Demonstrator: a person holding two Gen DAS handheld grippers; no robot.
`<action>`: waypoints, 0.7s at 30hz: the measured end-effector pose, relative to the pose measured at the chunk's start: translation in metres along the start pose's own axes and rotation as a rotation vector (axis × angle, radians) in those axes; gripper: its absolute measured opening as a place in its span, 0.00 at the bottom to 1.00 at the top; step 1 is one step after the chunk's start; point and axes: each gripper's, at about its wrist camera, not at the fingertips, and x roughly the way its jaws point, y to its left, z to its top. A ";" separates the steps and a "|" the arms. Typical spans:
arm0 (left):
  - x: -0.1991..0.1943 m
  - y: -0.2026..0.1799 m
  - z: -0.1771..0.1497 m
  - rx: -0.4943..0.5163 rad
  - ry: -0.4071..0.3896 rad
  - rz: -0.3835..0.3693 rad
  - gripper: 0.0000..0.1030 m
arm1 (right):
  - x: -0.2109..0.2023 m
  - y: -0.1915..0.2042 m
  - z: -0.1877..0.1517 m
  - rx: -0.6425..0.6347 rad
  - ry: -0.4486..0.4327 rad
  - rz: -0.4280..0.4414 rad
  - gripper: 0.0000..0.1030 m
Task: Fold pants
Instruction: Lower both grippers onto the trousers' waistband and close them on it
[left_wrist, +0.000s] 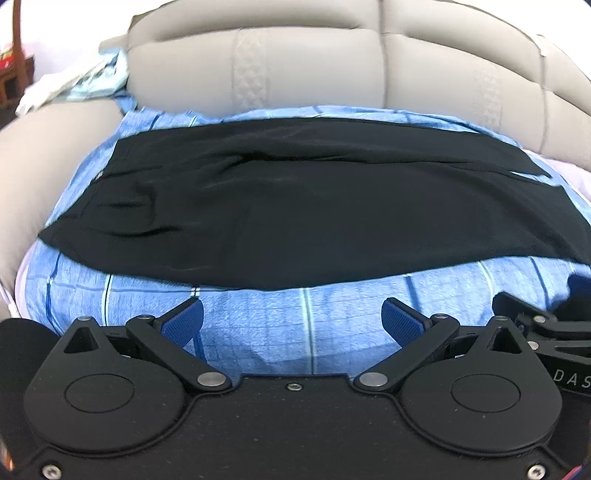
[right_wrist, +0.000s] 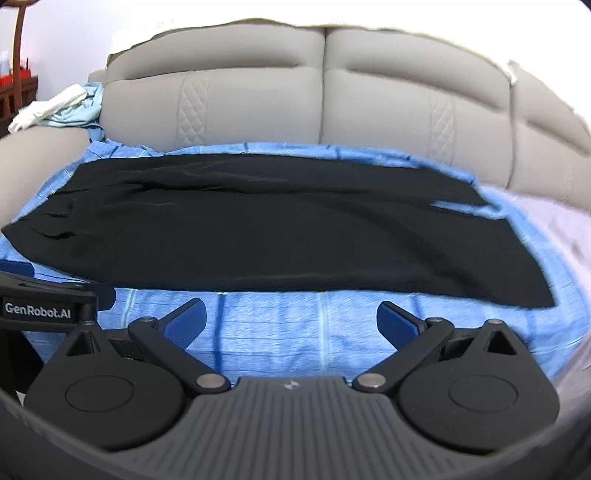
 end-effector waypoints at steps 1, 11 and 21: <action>0.005 0.005 0.001 -0.022 0.011 0.001 1.00 | 0.006 -0.002 -0.001 0.029 0.006 0.011 1.00; 0.050 0.088 0.013 -0.247 0.015 0.121 0.96 | 0.069 -0.024 -0.012 0.341 -0.040 0.120 0.95; 0.088 0.150 0.012 -0.435 0.023 0.129 0.58 | 0.110 -0.008 -0.017 0.322 -0.084 0.025 0.76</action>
